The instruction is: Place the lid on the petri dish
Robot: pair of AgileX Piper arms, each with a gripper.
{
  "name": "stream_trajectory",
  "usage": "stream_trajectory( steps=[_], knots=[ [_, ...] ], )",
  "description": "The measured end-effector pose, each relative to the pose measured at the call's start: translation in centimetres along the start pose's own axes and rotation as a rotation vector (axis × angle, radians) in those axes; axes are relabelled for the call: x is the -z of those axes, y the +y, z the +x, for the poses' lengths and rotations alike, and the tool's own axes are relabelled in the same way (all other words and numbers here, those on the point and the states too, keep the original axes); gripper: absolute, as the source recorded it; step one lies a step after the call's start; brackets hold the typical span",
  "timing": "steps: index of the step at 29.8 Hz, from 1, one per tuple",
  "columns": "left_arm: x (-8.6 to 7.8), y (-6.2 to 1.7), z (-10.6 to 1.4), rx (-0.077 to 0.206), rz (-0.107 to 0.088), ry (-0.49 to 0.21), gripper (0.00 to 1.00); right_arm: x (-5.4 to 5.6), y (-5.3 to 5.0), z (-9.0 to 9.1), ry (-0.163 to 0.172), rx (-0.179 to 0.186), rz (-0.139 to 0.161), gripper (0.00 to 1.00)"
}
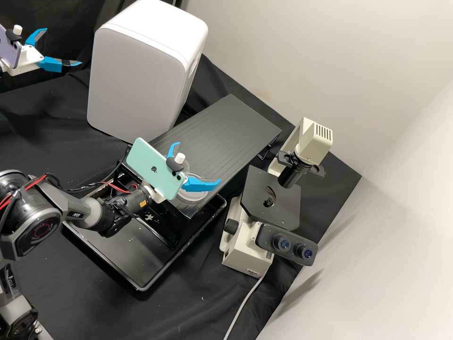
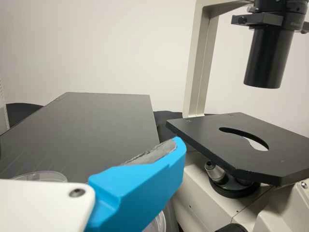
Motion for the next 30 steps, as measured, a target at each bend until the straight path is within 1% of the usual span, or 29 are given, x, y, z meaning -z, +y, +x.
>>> stream_trajectory(
  steps=[12, 16, 17, 18, 19, 20, 21, 22, 23, 24, 25, 28, 30],
  knots=[
    [-0.2, -0.04, 0.0, 0.001, 0.0, -0.006, 1.0, 0.0, 0.0, 0.0, 0.0, 0.0, 0.0, 1.0],
    [-1.4, -0.26, 0.0, 0.009, -0.002, -0.047, 1.0, 0.0, 0.0, 0.0, 0.0, 0.0, 0.0, 1.0],
    [-1.9, -0.43, 0.0, 0.014, -0.003, -0.064, 1.0, 0.0, 0.0, 0.0, 0.0, 0.0, 0.0, 1.0],
    [-2.4, -0.56, -0.1, 0.018, -0.008, -0.076, 1.0, 0.0, 0.0, 0.0, 0.0, 0.0, 0.0, 1.0],
    [-2.9, -0.68, -0.1, 0.022, -0.008, -0.092, 1.0, 0.0, 0.0, 0.0, 0.0, 0.0, 0.0, 1.0],
    [-3.7, -0.87, -0.2, 0.028, -0.015, -0.111, 1.0, 0.0, 0.0, 0.0, 0.0, 0.0, 0.0, 1.0],
    [-4.1, -0.94, -0.2, 0.03, -0.018, -0.122, 1.0, 0.0, 0.0, 0.0, 0.0, 0.0, 0.0, 1.0],
    [-4.8, -1.12, -0.4, 0.036, -0.022, -0.143, 1.0, 0.0, 0.0, 0.0, 0.0, 0.0, 0.0, 1.0],
    [-5.7, -1.47, -0.6, 0.049, -0.022, -0.174, 1.0, 0.0, 0.0, 0.0, 0.0, 0.0, 0.0, 1.0],
    [-6.3, -1.85, -0.9, 0.056, -0.028, -0.197, 1.0, 0.0, 0.0, 0.0, 0.0, 0.0, 0.0, 1.0],
    [-6.8, -2.23, -1.1, 0.062, -0.029, -0.225, 1.0, 0.0, 0.0, 0.0, 0.0, 0.0, 0.0, 1.0],
    [-7.8, -3.94, -2.1, 0.1, -0.032, -0.293, 1.0, 0.0, 0.0, 0.0, 0.0, 0.0, 0.0, 1.0],
    [-8.4, -5.18, -2.9, 0.133, -0.033, -0.34, 1.0, 0.0, 0.0, 0.0, 0.0, 0.0, 0.0, 1.0]
  ],
)
